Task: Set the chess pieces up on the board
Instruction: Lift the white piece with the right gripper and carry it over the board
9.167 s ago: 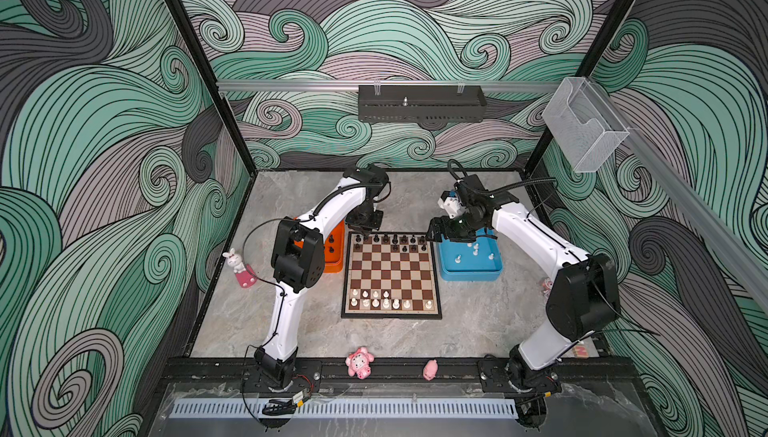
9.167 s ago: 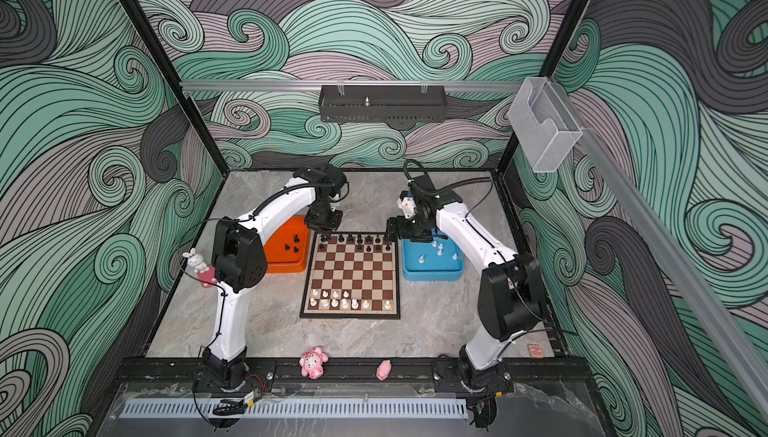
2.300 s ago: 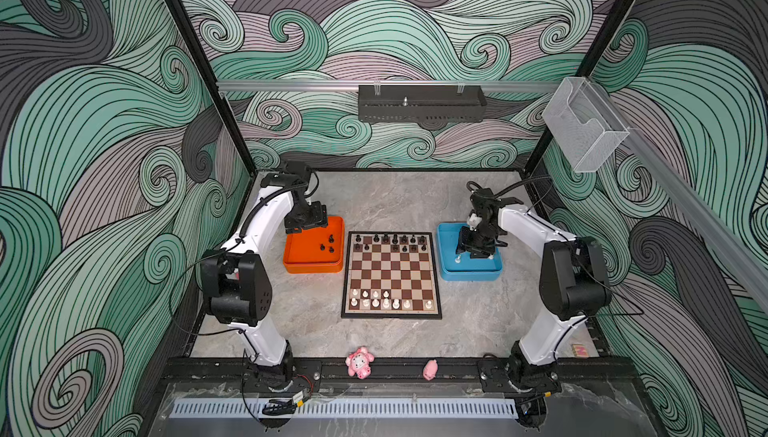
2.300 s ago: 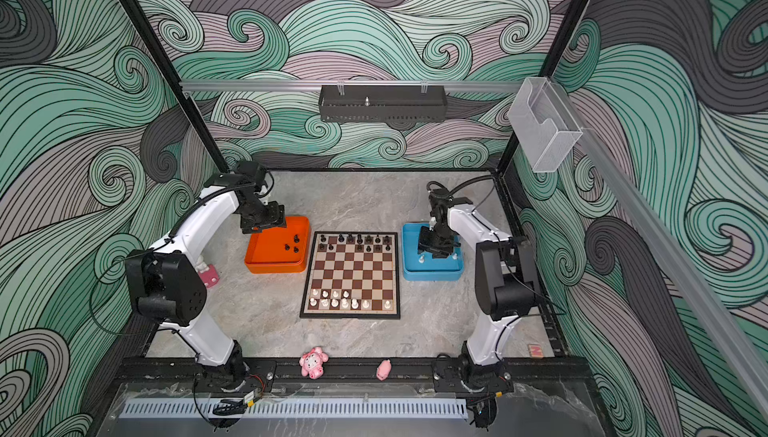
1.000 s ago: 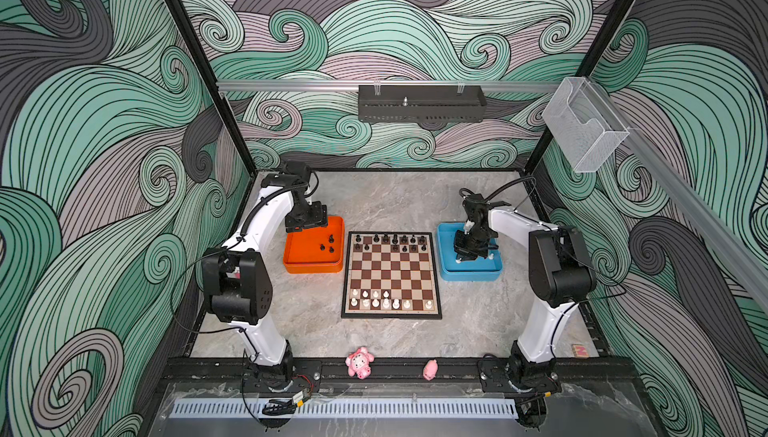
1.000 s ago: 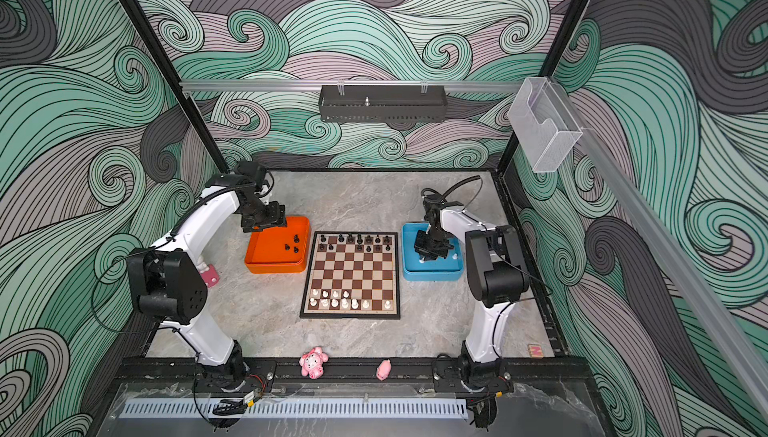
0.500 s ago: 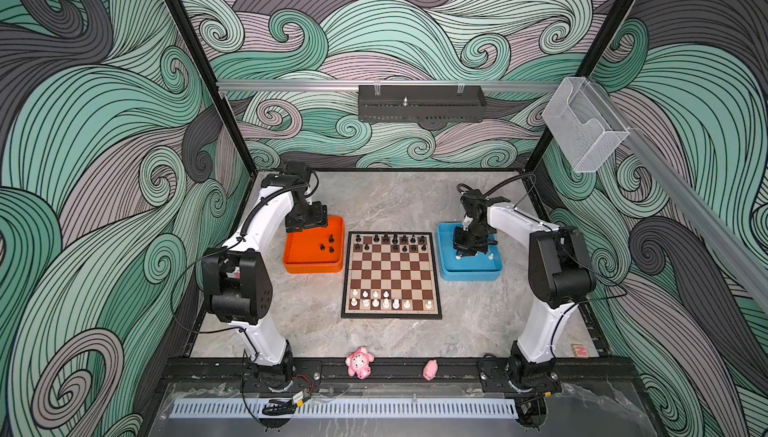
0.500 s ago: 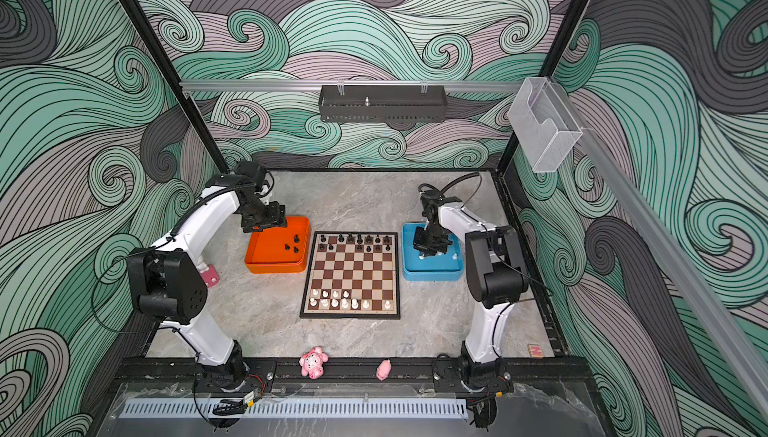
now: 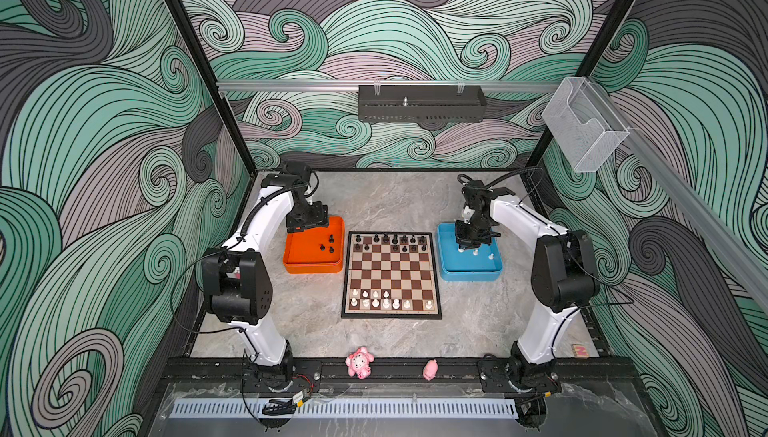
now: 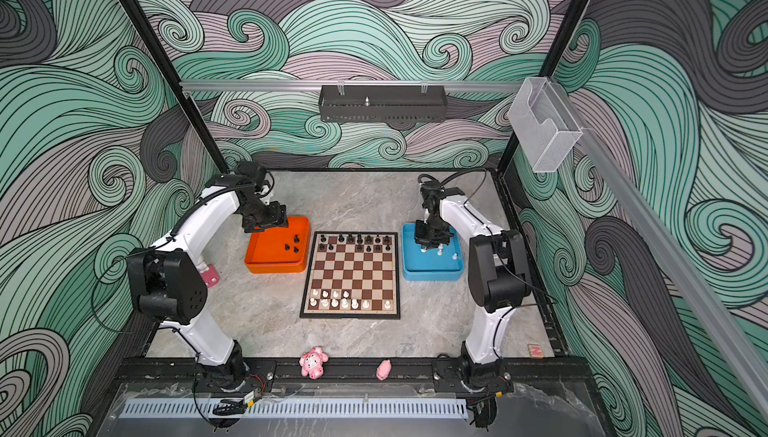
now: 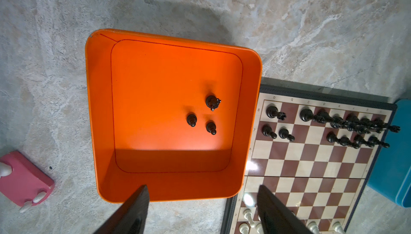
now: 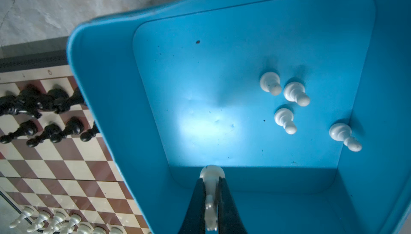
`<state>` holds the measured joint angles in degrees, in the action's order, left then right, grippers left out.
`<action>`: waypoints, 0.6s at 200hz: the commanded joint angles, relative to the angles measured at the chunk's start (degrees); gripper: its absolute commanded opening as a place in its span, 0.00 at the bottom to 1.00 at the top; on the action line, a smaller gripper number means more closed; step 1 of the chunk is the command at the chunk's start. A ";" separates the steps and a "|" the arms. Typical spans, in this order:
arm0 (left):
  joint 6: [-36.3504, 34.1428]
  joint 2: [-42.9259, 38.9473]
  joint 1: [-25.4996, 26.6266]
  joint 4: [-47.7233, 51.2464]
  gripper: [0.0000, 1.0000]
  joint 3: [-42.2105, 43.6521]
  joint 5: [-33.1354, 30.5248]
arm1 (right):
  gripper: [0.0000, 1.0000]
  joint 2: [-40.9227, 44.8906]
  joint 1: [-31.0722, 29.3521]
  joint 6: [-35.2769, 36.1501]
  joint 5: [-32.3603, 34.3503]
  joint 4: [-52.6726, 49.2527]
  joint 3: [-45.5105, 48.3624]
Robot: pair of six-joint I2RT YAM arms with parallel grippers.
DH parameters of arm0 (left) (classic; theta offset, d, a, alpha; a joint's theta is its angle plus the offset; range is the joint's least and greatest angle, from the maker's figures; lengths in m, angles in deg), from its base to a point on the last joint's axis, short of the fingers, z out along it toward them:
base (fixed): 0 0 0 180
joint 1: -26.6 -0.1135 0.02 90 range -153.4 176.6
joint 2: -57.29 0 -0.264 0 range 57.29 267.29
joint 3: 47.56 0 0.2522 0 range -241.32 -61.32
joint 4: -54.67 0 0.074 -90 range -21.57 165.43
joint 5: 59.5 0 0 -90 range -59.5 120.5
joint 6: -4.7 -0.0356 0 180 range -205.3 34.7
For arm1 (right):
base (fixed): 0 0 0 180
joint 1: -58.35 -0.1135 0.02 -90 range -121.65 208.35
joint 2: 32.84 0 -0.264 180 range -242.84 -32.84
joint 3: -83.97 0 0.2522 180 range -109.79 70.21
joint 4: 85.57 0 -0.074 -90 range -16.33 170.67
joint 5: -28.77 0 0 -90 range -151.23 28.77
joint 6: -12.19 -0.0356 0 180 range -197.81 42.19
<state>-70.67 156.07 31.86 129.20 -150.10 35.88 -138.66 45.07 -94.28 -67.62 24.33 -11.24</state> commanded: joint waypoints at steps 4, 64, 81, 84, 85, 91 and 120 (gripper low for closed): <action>0.71 -2.01 -0.46 0.75 0.79 0.00 1.02 | 0.00 2.90 -0.83 2.47 0.50 -3.81 -1.47; 1.94 -1.90 -0.51 0.66 0.79 0.18 1.56 | 0.00 6.32 -3.59 5.37 0.68 -8.05 -2.20; 1.98 -1.88 -0.56 0.62 0.79 0.18 1.56 | 0.00 7.65 -5.89 5.88 0.69 -9.60 -2.32; 2.03 -1.89 -0.52 0.66 0.79 0.18 1.56 | 0.00 7.89 -6.38 5.92 0.69 -9.81 -2.31; 2.05 -1.86 -0.51 0.66 0.79 0.18 1.56 | 0.00 7.94 -6.57 5.92 0.64 -9.92 -2.31; 2.11 -1.84 -0.49 0.66 0.79 0.18 1.56 | 0.00 8.47 -7.65 5.92 0.67 -10.63 -2.31; 2.57 -1.70 -0.51 0.44 0.79 0.09 1.84 | 0.00 11.21 -13.52 3.95 -0.28 -11.91 -1.37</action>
<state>-69.14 156.05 31.66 129.20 -150.10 36.91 -130.48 35.50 -89.58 -67.42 15.85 -12.20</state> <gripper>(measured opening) 0.789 0.100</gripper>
